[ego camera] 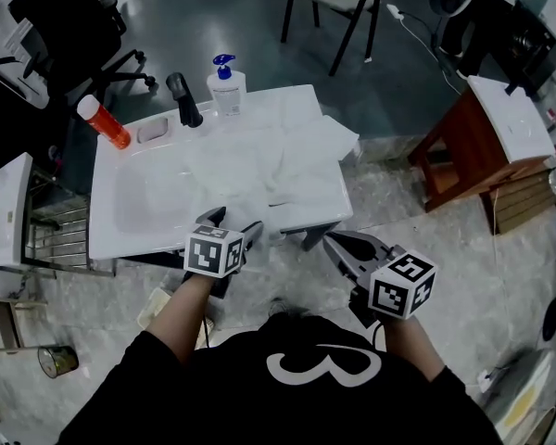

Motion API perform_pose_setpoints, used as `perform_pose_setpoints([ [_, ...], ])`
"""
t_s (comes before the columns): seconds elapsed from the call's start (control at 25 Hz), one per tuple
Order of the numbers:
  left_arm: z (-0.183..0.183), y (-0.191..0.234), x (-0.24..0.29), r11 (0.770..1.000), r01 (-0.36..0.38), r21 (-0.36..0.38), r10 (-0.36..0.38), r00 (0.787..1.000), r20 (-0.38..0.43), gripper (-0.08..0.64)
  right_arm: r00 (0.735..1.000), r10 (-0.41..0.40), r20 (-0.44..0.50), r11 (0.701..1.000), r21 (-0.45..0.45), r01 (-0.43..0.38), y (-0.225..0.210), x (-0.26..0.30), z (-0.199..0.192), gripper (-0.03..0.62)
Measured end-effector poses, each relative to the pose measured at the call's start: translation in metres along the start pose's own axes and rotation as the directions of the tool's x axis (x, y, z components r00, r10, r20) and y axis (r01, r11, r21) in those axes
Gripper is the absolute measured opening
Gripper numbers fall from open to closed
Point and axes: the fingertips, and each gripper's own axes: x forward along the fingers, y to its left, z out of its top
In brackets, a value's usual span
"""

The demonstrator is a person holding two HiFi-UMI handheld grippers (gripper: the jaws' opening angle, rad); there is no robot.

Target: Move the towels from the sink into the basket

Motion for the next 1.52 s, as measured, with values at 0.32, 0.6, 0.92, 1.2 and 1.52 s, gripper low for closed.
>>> perform_pose_setpoints([
  [0.32, -0.002, 0.000, 0.008, 0.998, 0.015, -0.054, -0.020, 0.996, -0.091, 0.336, 0.998, 0.066, -0.018, 0.997, -0.025, -0.066, -0.009, -0.004, 0.016, 0.003],
  [0.6, 0.001, 0.002, 0.004, 0.979, -0.018, -0.203, 0.013, 1.000, -0.027, 0.150, 0.991, 0.110, -0.074, 0.994, -0.021, -0.111, -0.010, -0.016, 0.013, 0.003],
  [0.92, 0.003, 0.005, -0.010, 0.959, -0.091, -0.267, 0.108, 0.993, 0.051, 0.071, 0.980, 0.148, -0.131, 0.989, 0.025, -0.146, -0.016, -0.014, -0.022, 0.003],
  [1.2, 0.018, 0.006, -0.060, 0.944, -0.156, -0.292, 0.208, 0.966, 0.155, 0.057, 0.974, 0.187, -0.126, 0.982, -0.007, -0.189, -0.006, -0.027, -0.020, 0.003],
  [1.52, 0.030, 0.002, -0.139, 0.909, -0.219, -0.356, 0.330, 0.898, 0.290, 0.057, 0.966, 0.242, -0.094, 0.961, -0.111, -0.252, 0.023, -0.053, -0.001, 0.004],
])
